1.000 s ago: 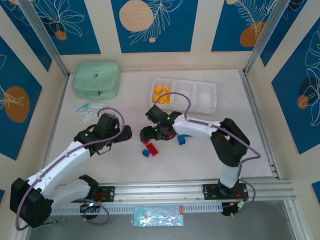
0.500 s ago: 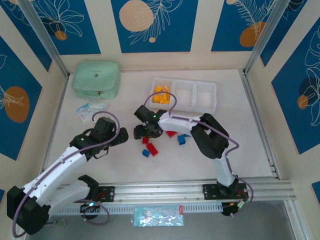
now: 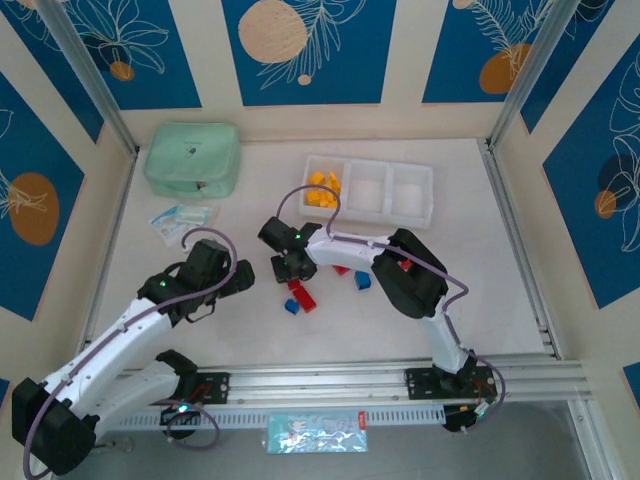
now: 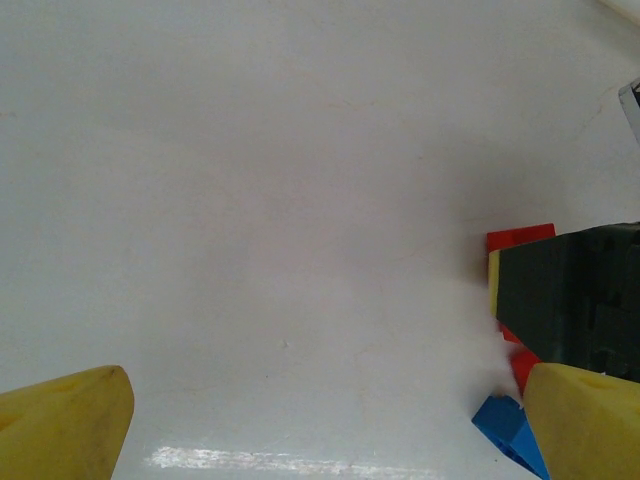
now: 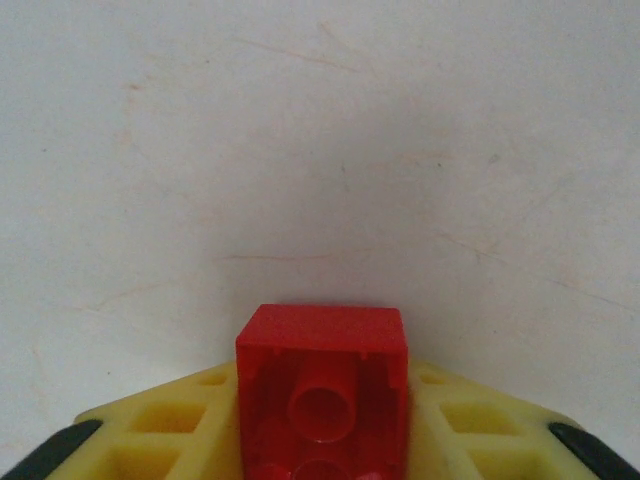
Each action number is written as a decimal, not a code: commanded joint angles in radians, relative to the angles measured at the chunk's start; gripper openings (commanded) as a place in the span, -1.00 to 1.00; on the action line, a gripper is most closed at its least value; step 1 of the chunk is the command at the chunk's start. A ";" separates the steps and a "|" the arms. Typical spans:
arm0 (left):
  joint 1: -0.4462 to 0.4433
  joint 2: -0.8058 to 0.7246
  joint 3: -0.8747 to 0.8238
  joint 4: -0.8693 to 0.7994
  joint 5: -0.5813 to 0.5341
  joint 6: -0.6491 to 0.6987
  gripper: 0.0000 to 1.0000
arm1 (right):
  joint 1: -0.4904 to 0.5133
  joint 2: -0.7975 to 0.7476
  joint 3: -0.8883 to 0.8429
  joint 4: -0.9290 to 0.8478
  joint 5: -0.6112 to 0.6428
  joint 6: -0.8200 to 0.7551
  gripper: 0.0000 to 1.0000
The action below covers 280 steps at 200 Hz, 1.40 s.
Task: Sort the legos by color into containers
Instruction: Pick up the lego from the center of the table, then place the lego in the container.
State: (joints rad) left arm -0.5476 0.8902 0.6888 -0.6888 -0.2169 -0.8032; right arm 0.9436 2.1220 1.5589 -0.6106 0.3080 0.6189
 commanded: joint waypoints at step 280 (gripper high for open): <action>-0.034 0.372 0.180 0.480 0.272 0.121 1.00 | -0.608 -0.081 0.227 0.021 -0.061 -0.276 -0.44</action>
State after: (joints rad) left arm -0.5648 1.2327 0.8192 -0.2661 0.0376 -0.6827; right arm 0.3511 1.9907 1.7195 -0.5652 0.2584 0.3809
